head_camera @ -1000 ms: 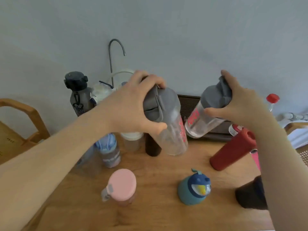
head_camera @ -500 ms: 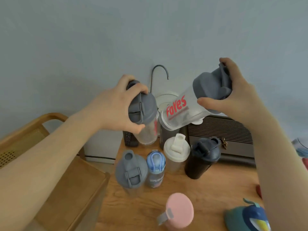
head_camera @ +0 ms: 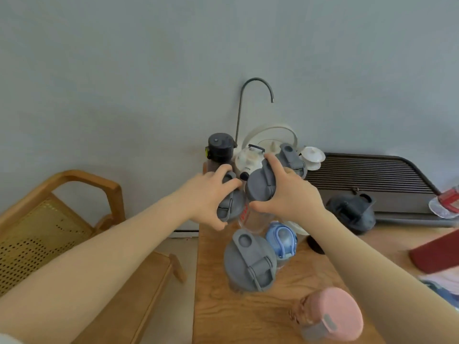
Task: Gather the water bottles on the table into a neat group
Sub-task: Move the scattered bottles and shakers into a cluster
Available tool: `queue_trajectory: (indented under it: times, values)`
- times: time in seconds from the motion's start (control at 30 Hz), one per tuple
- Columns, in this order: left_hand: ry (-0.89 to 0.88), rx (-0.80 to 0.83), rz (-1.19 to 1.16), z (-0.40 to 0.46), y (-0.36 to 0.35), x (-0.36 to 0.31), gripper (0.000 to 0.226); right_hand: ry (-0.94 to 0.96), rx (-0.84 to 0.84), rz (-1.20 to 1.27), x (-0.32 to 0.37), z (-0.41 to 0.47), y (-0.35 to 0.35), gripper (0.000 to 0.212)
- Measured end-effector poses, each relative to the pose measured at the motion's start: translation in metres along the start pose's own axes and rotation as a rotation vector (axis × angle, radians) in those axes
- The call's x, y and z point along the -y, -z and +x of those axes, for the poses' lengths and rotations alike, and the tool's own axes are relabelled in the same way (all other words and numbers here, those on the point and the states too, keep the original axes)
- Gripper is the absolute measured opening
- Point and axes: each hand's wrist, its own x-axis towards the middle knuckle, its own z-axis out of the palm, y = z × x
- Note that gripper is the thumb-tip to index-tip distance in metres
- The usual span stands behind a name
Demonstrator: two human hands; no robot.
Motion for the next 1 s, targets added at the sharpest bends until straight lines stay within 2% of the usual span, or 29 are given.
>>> queue_trajectory:
  times: [0.13, 0.3, 0.6, 0.67, 0.73, 0.8, 0.87, 0.93, 1.0]
  values:
    - [-0.078, 0.001, -0.005, 0.007, -0.025, 0.008, 0.082, -0.081, 0.048, -0.087, 0.005, 0.003, -0.024, 0.103]
    - [-0.086, -0.090, -0.048, 0.004, -0.041, 0.017, 0.085, -0.160, 0.049, -0.040, 0.005, 0.004, -0.036, 0.105]
    - [-0.127, -0.115, -0.109, 0.002, -0.048, 0.023, 0.085, -0.073, 0.038, -0.251, 0.015, 0.002, -0.047, 0.099]
    - [-0.101, -0.118, -0.121, 0.000, -0.046, 0.020, 0.086, -0.055, 0.040, -0.097, 0.010, -0.001, -0.042, 0.092]
    - [-0.094, -0.134, -0.153, -0.004, -0.042, 0.015, 0.087, -0.087, -0.045, 0.109, -0.005, -0.006, -0.032, 0.075]
    - [-0.121, -0.177, -0.220, -0.009, -0.037, 0.006, 0.089, -0.153, -0.143, 0.101, -0.029, -0.011, -0.021, 0.057]
    - [-0.131, -0.202, -0.283, -0.018, -0.033, -0.008, 0.083, -0.169, -0.050, -0.063, -0.055, -0.014, -0.015, 0.047]
    - [-0.150, -0.223, -0.283, -0.024, -0.029, -0.025, 0.075, -0.155, 0.150, -0.141, -0.071, -0.013, -0.014, 0.053]
    - [-0.175, -0.250, -0.239, -0.028, -0.028, -0.042, 0.070, -0.129, 0.269, -0.163, -0.075, -0.010, -0.015, 0.064]
